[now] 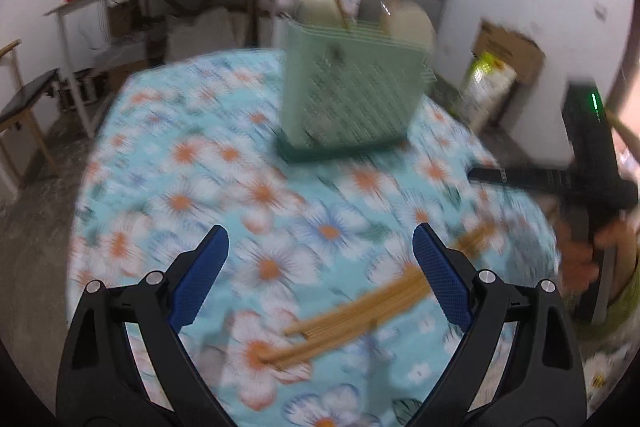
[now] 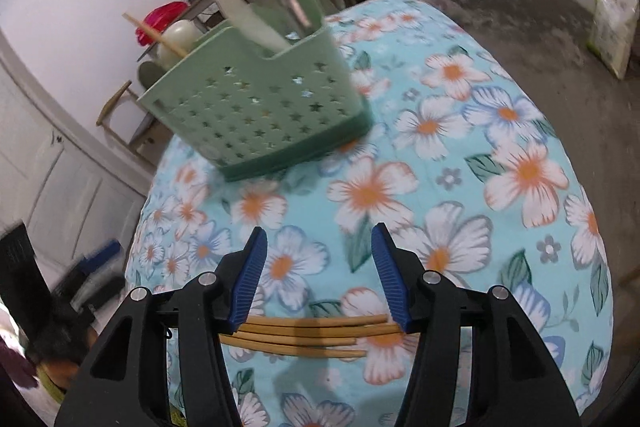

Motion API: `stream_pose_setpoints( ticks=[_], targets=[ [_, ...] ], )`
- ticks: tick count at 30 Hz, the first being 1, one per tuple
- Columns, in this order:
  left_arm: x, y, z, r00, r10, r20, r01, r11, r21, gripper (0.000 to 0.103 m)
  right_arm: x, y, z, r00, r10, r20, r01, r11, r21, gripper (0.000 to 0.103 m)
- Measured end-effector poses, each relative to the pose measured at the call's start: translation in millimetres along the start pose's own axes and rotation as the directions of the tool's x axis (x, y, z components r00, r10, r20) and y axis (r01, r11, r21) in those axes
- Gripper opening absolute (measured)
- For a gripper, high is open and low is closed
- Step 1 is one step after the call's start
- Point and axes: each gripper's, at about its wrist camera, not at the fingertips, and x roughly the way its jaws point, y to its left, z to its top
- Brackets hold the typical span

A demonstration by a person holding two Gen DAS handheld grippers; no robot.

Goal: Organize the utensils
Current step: 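Grasp the loose chopsticks with the left gripper while the right gripper approaches them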

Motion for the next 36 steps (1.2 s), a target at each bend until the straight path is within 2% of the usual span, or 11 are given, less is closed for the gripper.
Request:
stream_pose_setpoints(
  ticks=[1,4,8,10,14,17,20,24,31,34,36],
  targets=[
    [4.8,-8.0,-5.3,1.0,-0.014,-0.019,0.014,1.0,0.028,0.081,-0.2,-3.3,0.5,1.0,0.001,-0.006,-0.001,1.0,0.014,0.053],
    [10.4,-30.0,-17.8,0.999,-0.025,-0.04,0.029,0.992,0.124,0.072,2.9,-12.3,1.0,1.0,0.013,-0.024,-0.012,0.999,0.047,0.053],
    [13.1,-56.9,-28.4,0.998,-0.041,-0.045,0.051,0.966,0.253,0.057,9.2,-18.4,1.8,0.999,0.026,-0.047,-0.023,0.997,0.072,0.053],
    [16.3,-69.0,-32.5,0.997,-0.044,-0.058,0.061,0.945,0.322,0.045,10.7,-19.4,1.7,0.998,0.033,-0.051,-0.029,0.996,0.082,0.053],
    [25.0,-91.7,-42.3,0.997,-0.031,-0.073,0.061,0.885,0.462,0.031,11.4,-21.2,1.7,0.997,0.049,-0.054,-0.043,0.994,0.098,0.053],
    [33.3,-108.7,-53.9,0.997,-0.001,-0.076,0.044,0.818,0.574,0.022,12.6,-21.8,0.7,0.997,0.053,-0.062,-0.046,0.993,0.106,0.053],
    [42.0,-116.9,-60.4,0.997,0.024,-0.075,0.028,0.776,0.63,0.019,13.6,-21.8,-0.4,0.996,0.053,-0.067,-0.046,0.993,0.105,0.053],
    [49.0,-122.2,-59.8,0.997,0.042,-0.058,0.008,0.739,0.673,0.013,13.5,-22.2,-0.6,0.996,0.055,-0.067,-0.048,0.993,0.107,0.053],
    [51.2,-125.8,-60.6,0.998,0.042,-0.052,0.007,0.708,0.706,0.008,10.5,-26.1,-1.2,0.997,0.056,-0.058,-0.048,0.992,0.117,0.053],
    [46.4,-125.6,-61.2,0.997,0.034,-0.067,0.023,0.711,0.703,0.007,9.6,-27.4,-1.2,0.997,0.06,-0.056,-0.052,0.991,0.124,0.053],
    [40.6,-124.3,-60.6,0.996,0.019,-0.087,0.047,0.725,0.687,0.0,9.2,-27.1,-1.1,0.997,0.061,-0.053,-0.054,0.991,0.125,0.053]
  ],
)
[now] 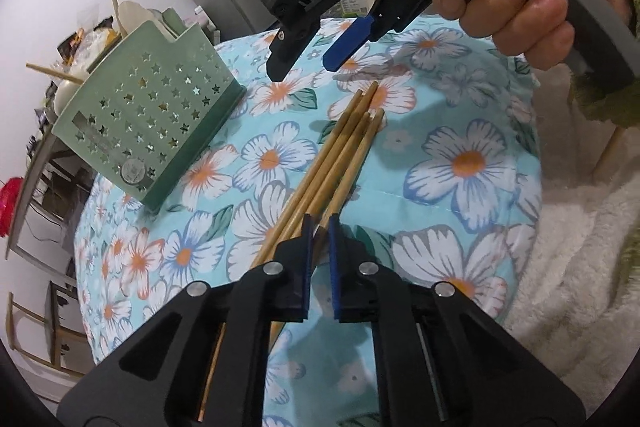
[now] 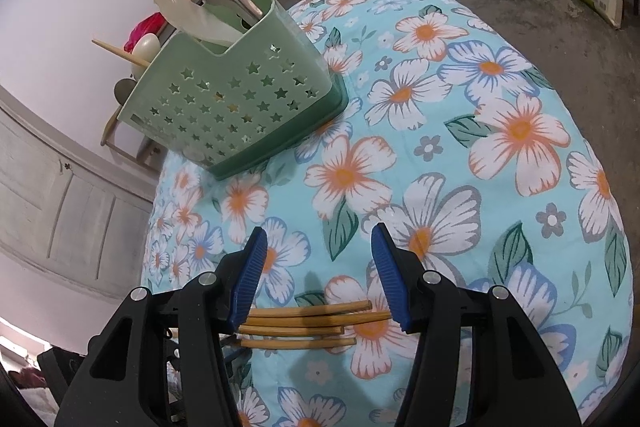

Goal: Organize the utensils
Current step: 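Grasp the loose chopsticks with the left gripper while the right gripper approaches them, then lift a chopstick with the left gripper while the right gripper grasps another chopstick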

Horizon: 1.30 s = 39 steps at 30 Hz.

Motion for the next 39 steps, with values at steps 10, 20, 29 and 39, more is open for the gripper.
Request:
stream_pose_setpoints(
  ticks=[10,20,29,39],
  targets=[
    [-17.4,29.8,-13.0,0.974,-0.225,0.028,0.225,0.951,-0.212,0.003,-4.6,-0.7,-0.2,1.0,0.001,0.013,-0.001,1.0,0.002,0.053],
    [6.3,-0.7,16.4,0.998,-0.052,0.036,0.051,0.998,0.03,0.025,-5.2,-3.9,2.1,1.0,0.011,0.015,-0.012,1.0,0.022,0.053],
    [27.5,-12.7,30.7,0.999,0.003,0.035,-0.009,0.981,0.193,0.008,-6.7,-11.3,4.4,1.0,0.009,0.021,-0.009,0.999,0.045,0.053],
    [16.7,29.7,36.5,0.995,-0.093,0.046,0.094,0.996,-0.009,0.005,-33.0,-14.4,4.6,0.997,0.034,0.064,-0.039,0.997,0.071,0.053]
  ],
)
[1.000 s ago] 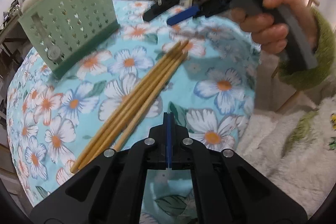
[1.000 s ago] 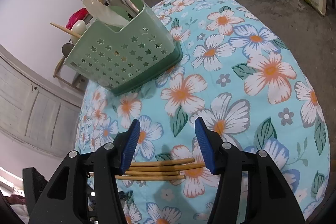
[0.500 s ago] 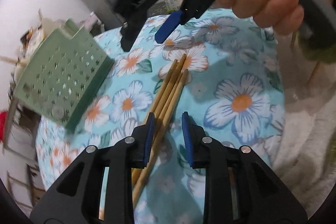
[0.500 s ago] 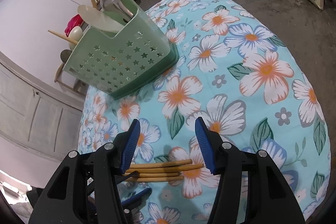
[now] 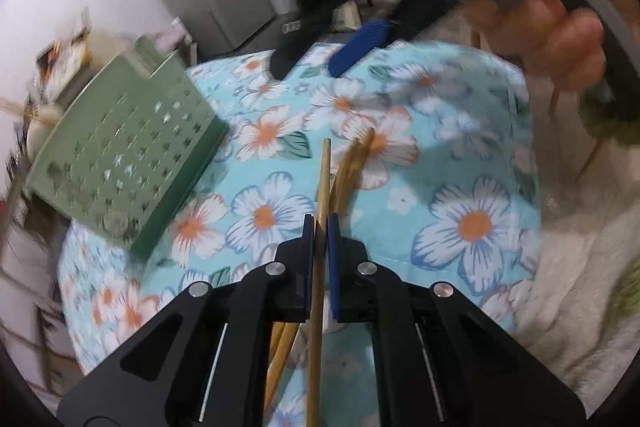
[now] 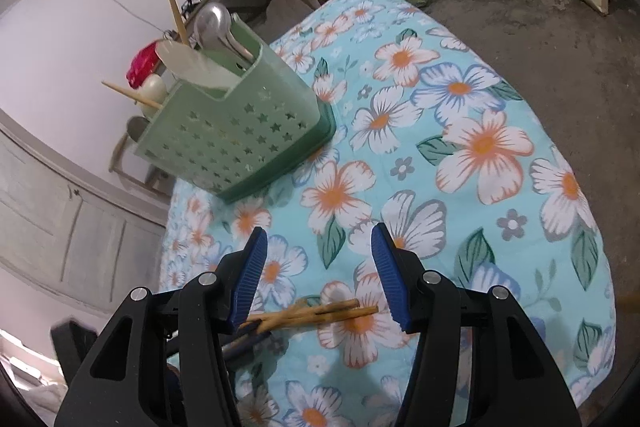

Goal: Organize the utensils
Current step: 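Lift a chopstick with the left gripper while the right gripper grasps another chopstick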

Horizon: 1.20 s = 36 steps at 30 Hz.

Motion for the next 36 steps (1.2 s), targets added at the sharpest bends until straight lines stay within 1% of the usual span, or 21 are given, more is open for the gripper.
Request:
stream_pose_setpoints(
  ticks=[2,4,5,6,8,9,10,11,12,17,18,19,21,23,26,29,32,34,35,36],
  targets=[
    [-6.5,21.1,-0.5,1.0,-0.027,0.006,0.027,0.994,-0.109,0.004,-6.1,0.1,-3.2,1.0,0.009,-0.001,-0.009,1.0,0.009,0.053],
    [-11.4,38.6,-4.0,0.997,-0.071,0.018,0.074,0.975,-0.212,0.004,-9.1,1.2,-9.4,0.999,0.031,-0.017,-0.031,0.999,0.016,0.053],
    [-13.1,51.3,-6.9,0.994,-0.108,0.032,0.113,0.952,-0.283,0.004,-10.0,1.5,-13.2,0.999,0.035,-0.026,-0.035,0.999,0.021,0.053],
    [-16.3,55.8,-10.2,0.991,-0.128,0.041,0.134,0.935,-0.328,0.004,-9.8,1.9,-17.4,0.999,0.038,-0.037,-0.037,0.999,0.025,0.053],
    [-16.9,70.3,-18.1,0.987,-0.152,0.052,0.16,0.889,-0.429,0.004,-7.7,2.1,-24.5,0.998,0.041,-0.053,-0.039,0.999,0.032,0.053],
    [-15.4,75.5,-21.0,0.986,-0.157,0.053,0.164,0.871,-0.463,0.004,-5.8,2.2,-27.0,0.997,0.043,-0.061,-0.04,0.998,0.039,0.053],
    [-13.0,83.3,-25.0,0.986,-0.159,0.053,0.163,0.845,-0.51,0.004,-1.7,1.5,-31.1,0.995,0.059,-0.079,-0.055,0.997,0.059,0.053],
    [-14.3,86.3,-27.2,0.986,-0.157,0.051,0.16,0.829,-0.537,0.004,1.0,0.8,-34.2,0.993,0.078,-0.092,-0.071,0.995,0.077,0.053],
    [-12.6,94.2,-32.9,0.987,-0.153,0.049,0.153,0.8,-0.58,0.004,4.6,0.3,-38.2,0.989,0.099,-0.11,-0.089,0.991,0.098,0.053],
    [-10.8,111.4,-54.0,0.99,-0.133,0.049,0.131,0.724,-0.677,0.004,20.0,0.3,-58.3,0.97,0.154,-0.189,-0.121,0.977,0.173,0.053],
    [-14.9,115.9,-61.6,0.989,-0.137,0.057,0.137,0.697,-0.704,0.004,23.4,-0.1,-61.9,0.966,0.16,-0.201,-0.123,0.975,0.187,0.053],
    [-15.0,118.7,-66.4,0.988,-0.138,0.063,0.141,0.676,-0.723,0.004,28.2,-1.5,-65.0,0.963,0.167,-0.212,-0.123,0.971,0.206,0.053],
    [-13.5,122.4,-72.9,0.988,-0.139,0.069,0.143,0.644,-0.751,0.004,38.6,-4.9,-68.6,0.959,0.171,-0.227,-0.113,0.962,0.247,0.05],
    [-11.9,124.6,-78.3,0.988,-0.135,0.069,0.139,0.619,-0.773,0.004,42.5,-5.6,-68.4,0.959,0.175,-0.225,-0.112,0.957,0.267,0.049],
    [-14.5,128.1,-84.6,0.988,-0.134,0.081,0.146,0.596,-0.79,0.004,48.6,-2.8,-64.3,0.96,0.169,-0.222,-0.104,0.955,0.278,0.046],
    [-16.0,130.1,-87.3,0.987,-0.13,0.09,0.149,0.582,-0.799,0.004,54.9,0.4,-59.9,0.964,0.156,-0.215,-0.089,0.952,0.292,0.042],
    [-14.7,132.7,-89.6,0.987,-0.13,0.096,0.153,0.564,-0.811,0.004,57.6,0.2,-59.6,0.969,0.14,-0.201,-0.072,0.947,0.314,0.035],
    [-12.9,135.4,-91.1,0.987,-0.128,0.093,0.149,0.554,-0.819,0.004,59.0,-2.8,-60.3,0.972,0.129,-0.195,-0.06,0.943,0.328,0.025],
    [-11.1,137.5,-92.1,0.988,-0.126,0.091,0.146,0.543,-0.827,0.004,58.5,-4.3,-60.8,0.974,0.121,-0.19,-0.052,0.941,0.335,0.023],
    [-9.9,138.8,-92.1,0.988,-0.124,0.09,0.143,0.535,-0.833,0.004,56.2,-6.7,-61.0,0.975,0.115,-0.188,-0.045,0.938,0.343,0.017]
  ],
)
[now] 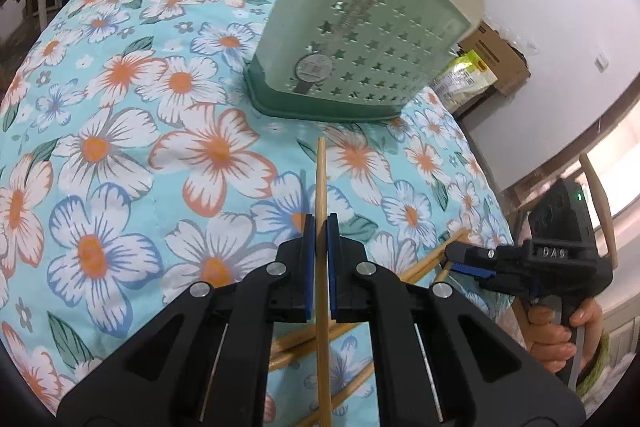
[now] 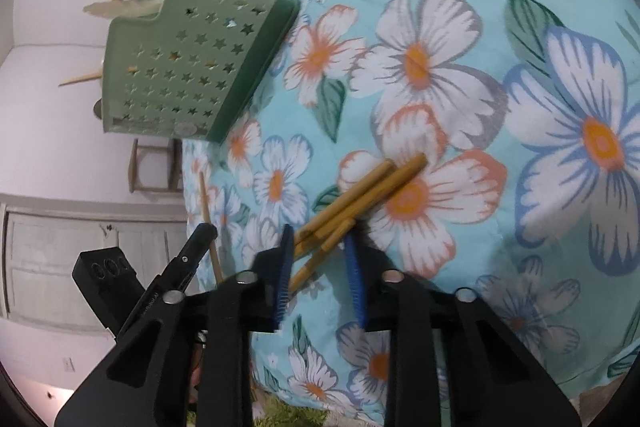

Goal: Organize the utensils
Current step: 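Lift a chopstick with the left gripper while the right gripper grasps another chopstick, then lift the chopstick with the right gripper while the left gripper carries its chopstick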

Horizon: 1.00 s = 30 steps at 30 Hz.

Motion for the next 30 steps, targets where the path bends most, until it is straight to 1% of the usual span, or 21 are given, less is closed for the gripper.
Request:
stream_pose_setpoints(
  ticks=[3,6,9,12,15,16,18,21,23,27,29,30],
  targets=[
    [0.4,7.6,3.4,1.0,0.013,0.01,-0.013,0.999,-0.037,0.004,-1.8,-6.3,-0.7,1.0,0.003,0.002,-0.003,1.0,0.007,0.016],
    [-1.2,15.8,5.1,0.999,0.028,0.021,-0.026,0.997,-0.067,0.004,-7.9,-5.6,-4.2,1.0,-0.013,0.007,0.013,1.0,-0.02,0.015],
    [-3.9,24.0,6.6,0.998,0.049,0.028,-0.046,0.995,-0.089,0.004,-16.2,5.0,-9.2,0.999,-0.034,0.026,0.036,0.996,-0.083,0.015],
    [-7.2,31.2,8.4,0.997,0.067,0.035,-0.063,0.993,-0.102,0.004,-27.6,22.0,-8.8,0.995,-0.064,0.07,0.075,0.982,-0.176,0.015],
    [-6.7,36.9,10.8,0.996,0.08,0.031,-0.076,0.991,-0.11,0.004,-33.2,47.2,-1.8,0.986,-0.096,0.138,0.133,0.946,-0.296,0.015],
    [-5.5,37.8,11.4,0.996,0.084,0.027,-0.08,0.99,-0.112,0.004,-31.0,58.7,2.8,0.981,-0.103,0.163,0.155,0.924,-0.349,0.015],
    [-3.5,37.8,13.2,0.995,0.095,0.022,-0.092,0.99,-0.111,0.004,-21.2,72.4,10.2,0.975,-0.123,0.187,0.19,0.893,-0.407,0.015],
    [-0.9,37.1,15.3,0.994,0.108,0.013,-0.105,0.988,-0.109,0.004,-2.0,82.6,20.4,0.97,-0.146,0.193,0.221,0.857,-0.465,0.015],
    [0.5,37.7,15.8,0.994,0.113,0.004,-0.112,0.987,-0.111,0.004,11.1,87.1,24.5,0.97,-0.158,0.187,0.231,0.841,-0.489,0.016],
    [0.5,37.4,16.6,0.993,0.116,-0.012,-0.116,0.987,-0.112,0.005,37.5,92.6,31.4,0.969,-0.19,0.157,0.245,0.822,-0.514,0.016],
    [0.4,38.0,18.0,0.993,0.113,-0.025,-0.115,0.987,-0.114,0.007,44.6,91.8,34.5,0.97,-0.203,0.137,0.245,0.819,-0.518,0.017],
    [0.4,38.6,18.5,0.994,0.109,-0.032,-0.112,0.987,-0.118,0.011,47.7,90.0,36.6,0.971,-0.206,0.119,0.237,0.823,-0.516,0.017]
  ],
)
